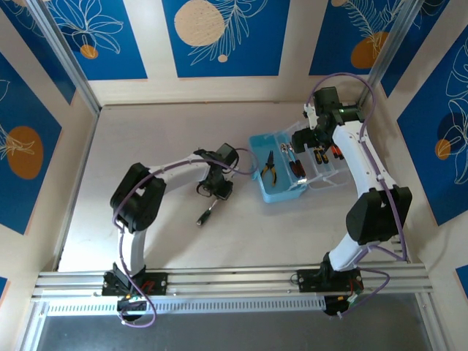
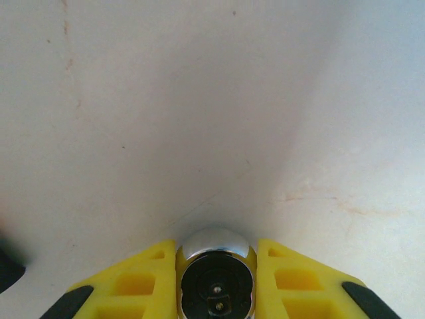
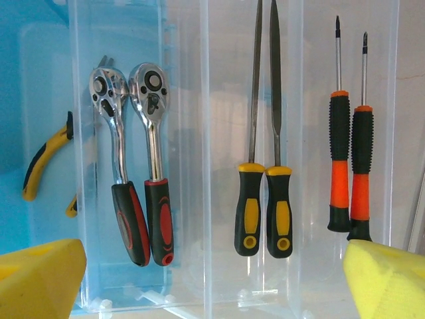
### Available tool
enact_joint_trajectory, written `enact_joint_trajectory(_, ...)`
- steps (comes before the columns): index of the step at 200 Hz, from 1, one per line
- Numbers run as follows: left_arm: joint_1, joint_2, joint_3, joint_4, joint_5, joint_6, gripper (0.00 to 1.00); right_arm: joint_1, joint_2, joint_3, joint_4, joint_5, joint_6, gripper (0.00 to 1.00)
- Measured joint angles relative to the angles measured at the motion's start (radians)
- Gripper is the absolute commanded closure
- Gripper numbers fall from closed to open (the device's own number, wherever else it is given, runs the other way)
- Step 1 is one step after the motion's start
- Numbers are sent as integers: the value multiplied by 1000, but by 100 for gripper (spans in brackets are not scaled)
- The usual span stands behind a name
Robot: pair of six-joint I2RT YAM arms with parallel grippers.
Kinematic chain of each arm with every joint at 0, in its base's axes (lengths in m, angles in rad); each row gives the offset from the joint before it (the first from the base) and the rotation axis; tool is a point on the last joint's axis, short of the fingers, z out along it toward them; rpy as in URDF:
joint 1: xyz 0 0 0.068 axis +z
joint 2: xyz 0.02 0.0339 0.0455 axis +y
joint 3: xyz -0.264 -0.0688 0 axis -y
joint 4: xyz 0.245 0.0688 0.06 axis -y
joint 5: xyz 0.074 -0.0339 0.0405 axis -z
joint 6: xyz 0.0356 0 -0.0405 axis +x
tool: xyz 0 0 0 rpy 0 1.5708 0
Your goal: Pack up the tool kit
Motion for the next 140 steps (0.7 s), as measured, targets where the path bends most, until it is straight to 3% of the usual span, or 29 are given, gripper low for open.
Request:
enact_joint_trajectory(75,105,-208,0,8,180,-12,100,8,-61,-37,18,-78,27,1)
enact_joint_trajectory(115,179,-265,-2,107,369,-105,100,53,-131,-116,74,-259,74,1)
enact_joint_trajectory(140,217,-291,-7,249,481,-214,100,139,-191,-191,162,-396,117,1)
